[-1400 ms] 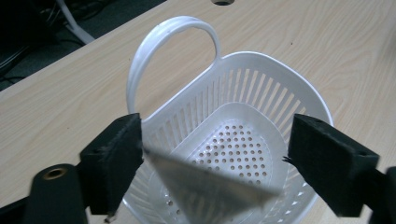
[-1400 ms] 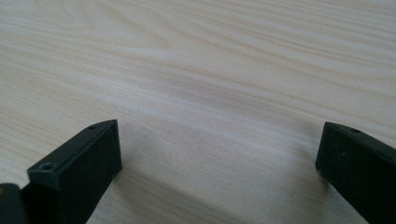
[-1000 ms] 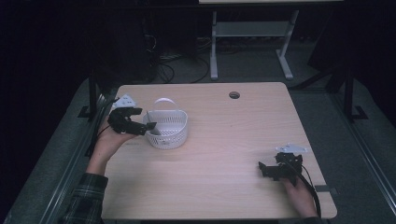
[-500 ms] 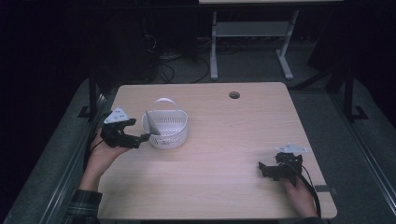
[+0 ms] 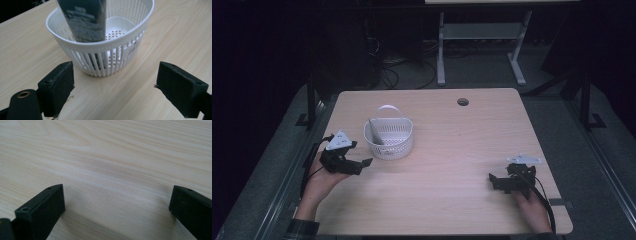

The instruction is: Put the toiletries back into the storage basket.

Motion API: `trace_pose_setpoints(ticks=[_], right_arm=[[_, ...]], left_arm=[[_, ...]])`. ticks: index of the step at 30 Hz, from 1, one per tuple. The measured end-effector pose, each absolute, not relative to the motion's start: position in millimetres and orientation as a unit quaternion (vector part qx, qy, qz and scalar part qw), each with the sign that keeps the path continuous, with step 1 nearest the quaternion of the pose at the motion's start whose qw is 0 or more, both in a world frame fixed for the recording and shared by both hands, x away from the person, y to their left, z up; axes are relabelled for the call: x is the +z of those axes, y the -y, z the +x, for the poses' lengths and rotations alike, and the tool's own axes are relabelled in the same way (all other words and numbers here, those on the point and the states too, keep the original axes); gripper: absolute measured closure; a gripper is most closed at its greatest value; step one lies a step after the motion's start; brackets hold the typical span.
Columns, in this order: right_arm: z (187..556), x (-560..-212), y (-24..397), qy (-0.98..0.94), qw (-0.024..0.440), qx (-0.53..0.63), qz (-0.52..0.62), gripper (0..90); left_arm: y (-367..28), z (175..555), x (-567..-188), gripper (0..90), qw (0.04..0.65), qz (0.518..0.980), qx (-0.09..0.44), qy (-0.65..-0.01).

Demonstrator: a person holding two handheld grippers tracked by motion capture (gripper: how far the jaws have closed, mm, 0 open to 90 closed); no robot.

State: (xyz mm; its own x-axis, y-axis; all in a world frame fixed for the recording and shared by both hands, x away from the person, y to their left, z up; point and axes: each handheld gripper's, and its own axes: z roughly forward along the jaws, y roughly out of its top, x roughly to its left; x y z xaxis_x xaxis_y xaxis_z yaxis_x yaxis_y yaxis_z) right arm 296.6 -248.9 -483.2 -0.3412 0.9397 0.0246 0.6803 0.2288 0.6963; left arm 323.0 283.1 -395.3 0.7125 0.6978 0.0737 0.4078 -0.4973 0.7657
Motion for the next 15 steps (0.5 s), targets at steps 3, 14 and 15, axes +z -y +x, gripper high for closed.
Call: trace_pose_setpoints(ticks=[3,14,15], right_arm=[[297,-483,249,-0.756,0.207,0.314,0.535,0.0],[297,-483,249,-0.756,0.206,0.314,0.535,0.0],[297,-483,249,-0.756,0.206,0.314,0.536,0.0]], left_arm=[[-283,317,-404,13.9,0.378,0.846,0.189,-0.325],[-280,301,-436,13.9,0.368,0.853,0.169,-0.33],[-280,300,-439,13.8,0.367,0.854,0.165,-0.331]])
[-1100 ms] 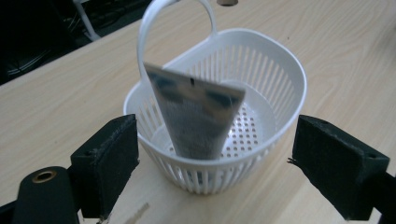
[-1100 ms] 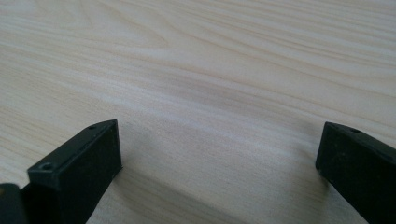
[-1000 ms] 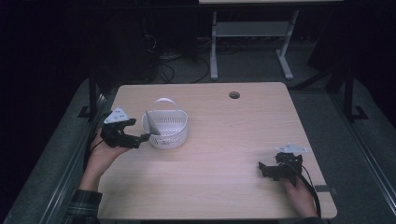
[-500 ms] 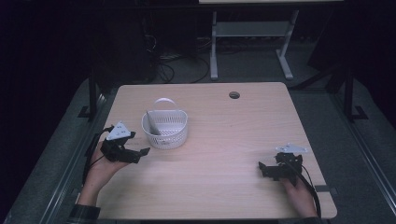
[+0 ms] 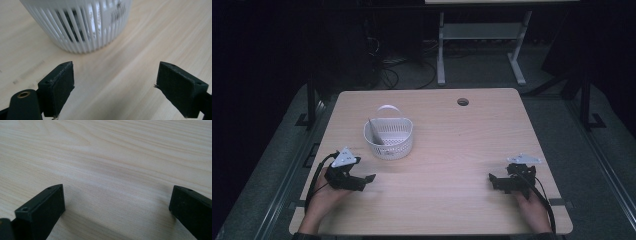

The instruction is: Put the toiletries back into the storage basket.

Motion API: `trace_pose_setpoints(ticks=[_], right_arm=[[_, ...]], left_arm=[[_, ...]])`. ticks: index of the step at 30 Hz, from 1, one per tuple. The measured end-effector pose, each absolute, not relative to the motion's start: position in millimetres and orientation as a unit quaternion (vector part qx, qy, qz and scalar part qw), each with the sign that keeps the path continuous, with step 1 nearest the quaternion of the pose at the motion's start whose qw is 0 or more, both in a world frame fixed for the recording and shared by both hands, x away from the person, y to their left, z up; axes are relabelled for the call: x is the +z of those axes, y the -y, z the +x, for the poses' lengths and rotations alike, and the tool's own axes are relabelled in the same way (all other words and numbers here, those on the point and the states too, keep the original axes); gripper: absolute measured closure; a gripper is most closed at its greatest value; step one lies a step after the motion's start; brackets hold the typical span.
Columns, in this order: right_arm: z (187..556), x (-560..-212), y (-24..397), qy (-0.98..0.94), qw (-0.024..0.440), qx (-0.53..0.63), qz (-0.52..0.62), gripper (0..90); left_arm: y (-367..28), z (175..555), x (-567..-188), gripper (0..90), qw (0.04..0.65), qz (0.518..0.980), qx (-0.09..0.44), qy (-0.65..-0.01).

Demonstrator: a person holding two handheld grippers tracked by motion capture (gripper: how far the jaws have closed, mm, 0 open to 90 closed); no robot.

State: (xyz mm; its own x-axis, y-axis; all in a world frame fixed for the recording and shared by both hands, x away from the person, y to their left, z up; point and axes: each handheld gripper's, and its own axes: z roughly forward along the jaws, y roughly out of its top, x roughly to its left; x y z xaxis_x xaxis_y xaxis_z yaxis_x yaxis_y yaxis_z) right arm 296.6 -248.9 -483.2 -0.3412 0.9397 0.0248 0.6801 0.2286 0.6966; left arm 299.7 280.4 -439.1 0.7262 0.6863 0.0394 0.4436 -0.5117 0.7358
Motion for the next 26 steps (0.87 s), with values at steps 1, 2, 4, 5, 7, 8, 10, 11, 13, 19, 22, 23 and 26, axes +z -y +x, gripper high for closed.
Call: trace_pose_setpoints(ticks=[1,2,4,5,7,8,10,11,13,19,22,23,26], right_arm=[[297,-483,249,-0.756,0.206,0.315,0.536,0.0],[297,-483,249,-0.756,0.206,0.315,0.536,0.0],[297,-483,249,-0.756,0.207,0.315,0.536,0.0],[297,-483,249,-0.756,0.207,0.315,0.536,0.0],[297,-483,249,-0.756,0.206,0.315,0.536,0.0],[297,-483,249,-0.756,0.206,0.315,0.536,0.0],[297,-483,249,-0.756,0.206,0.315,0.536,0.0],[297,-483,249,-0.756,0.206,0.315,0.536,0.0],[297,-483,249,-0.756,0.206,0.315,0.536,0.0],[297,-483,249,-0.756,0.206,0.315,0.536,0.0],[297,-483,249,-0.756,0.206,0.315,0.536,0.0],[297,-483,249,-0.756,0.206,0.315,0.536,0.0],[297,-483,249,-0.756,0.206,0.315,0.536,0.0]], left_arm=[[-280,299,-443,13.8,0.365,0.855,0.162,-0.332],[-280,298,-445,13.9,0.36,0.857,0.158,-0.332],[-279,297,-451,13.9,0.354,0.86,0.154,-0.335],[-279,297,-452,13.9,0.354,0.86,0.153,-0.335],[-279,296,-456,13.8,0.347,0.862,0.153,-0.336],[-280,296,-458,13.9,0.343,0.863,0.152,-0.337],[-279,294,-461,13.8,0.338,0.864,0.153,-0.34],[-279,293,-463,13.9,0.341,0.863,0.149,-0.341],[-280,293,-466,13.9,0.34,0.864,0.146,-0.343],[-281,293,-471,13.7,0.345,0.86,0.144,-0.347],[-283,292,-474,13.1,0.358,0.855,0.147,-0.345],[-284,291,-475,13.1,0.364,0.853,0.151,-0.344],[-284,291,-475,13.2,0.364,0.851,0.151,-0.346]])
